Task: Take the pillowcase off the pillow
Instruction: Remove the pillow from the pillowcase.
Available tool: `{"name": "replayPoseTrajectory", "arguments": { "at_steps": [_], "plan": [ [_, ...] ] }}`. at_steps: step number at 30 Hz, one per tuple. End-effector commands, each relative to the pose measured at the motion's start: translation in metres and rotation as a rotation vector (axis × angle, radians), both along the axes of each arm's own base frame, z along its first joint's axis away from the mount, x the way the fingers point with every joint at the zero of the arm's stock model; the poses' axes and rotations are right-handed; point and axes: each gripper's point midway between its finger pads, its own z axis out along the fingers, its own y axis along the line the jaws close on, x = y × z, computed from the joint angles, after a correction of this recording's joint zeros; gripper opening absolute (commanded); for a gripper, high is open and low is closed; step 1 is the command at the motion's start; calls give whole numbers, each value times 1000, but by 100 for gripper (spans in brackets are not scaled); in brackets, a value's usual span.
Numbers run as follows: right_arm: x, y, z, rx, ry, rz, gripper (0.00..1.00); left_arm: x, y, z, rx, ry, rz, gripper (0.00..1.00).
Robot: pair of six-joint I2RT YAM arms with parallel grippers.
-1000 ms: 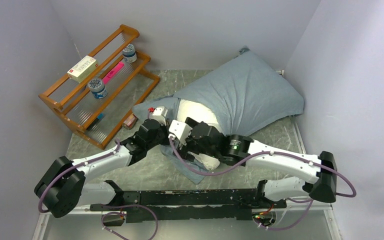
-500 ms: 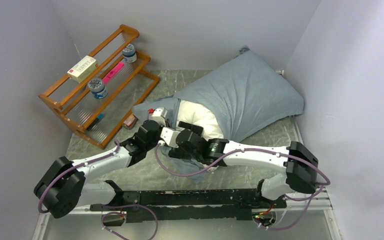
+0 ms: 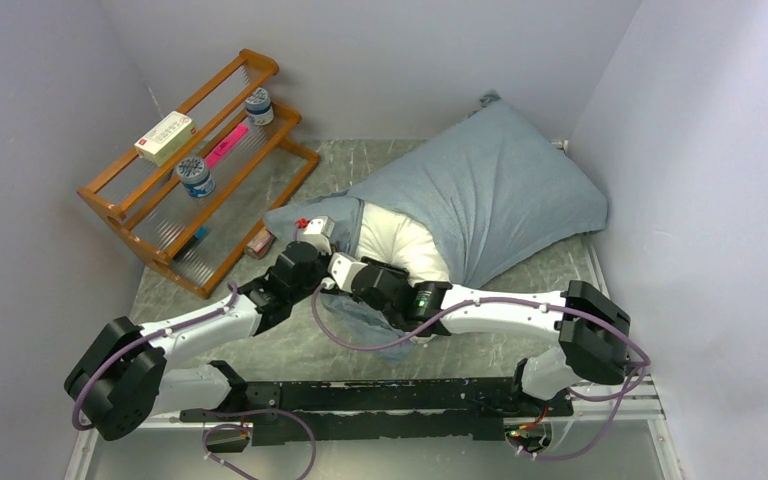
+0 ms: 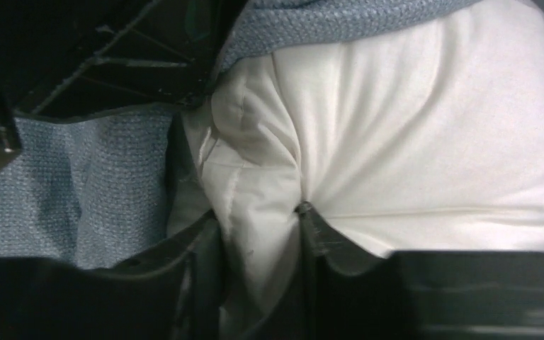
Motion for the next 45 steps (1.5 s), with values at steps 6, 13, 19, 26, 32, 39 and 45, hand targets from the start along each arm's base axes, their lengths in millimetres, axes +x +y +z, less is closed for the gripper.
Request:
{"name": "replayPoseTrajectory", "arguments": {
  "at_steps": [6,13,19,26,32,39,45],
  "plan": [
    [-8,-51,9,-24,29,-119,2,4,6,19,9,-36,28,5],
    [-14,-66,38,51,12,-146,0,11,19,30,42,-53,100,5],
    [-19,-84,55,88,-11,-177,0,17,43,43,94,-74,214,5],
    [-24,-104,68,90,-38,-191,0,19,71,34,145,-38,339,5],
    [-33,-112,70,105,-22,-149,0,20,87,6,210,13,389,5],
    [-46,-105,53,84,38,-65,0,14,59,23,62,-41,241,13],
    [-48,-95,46,71,47,-32,0,11,45,87,-2,-191,127,53]
  ]
}}
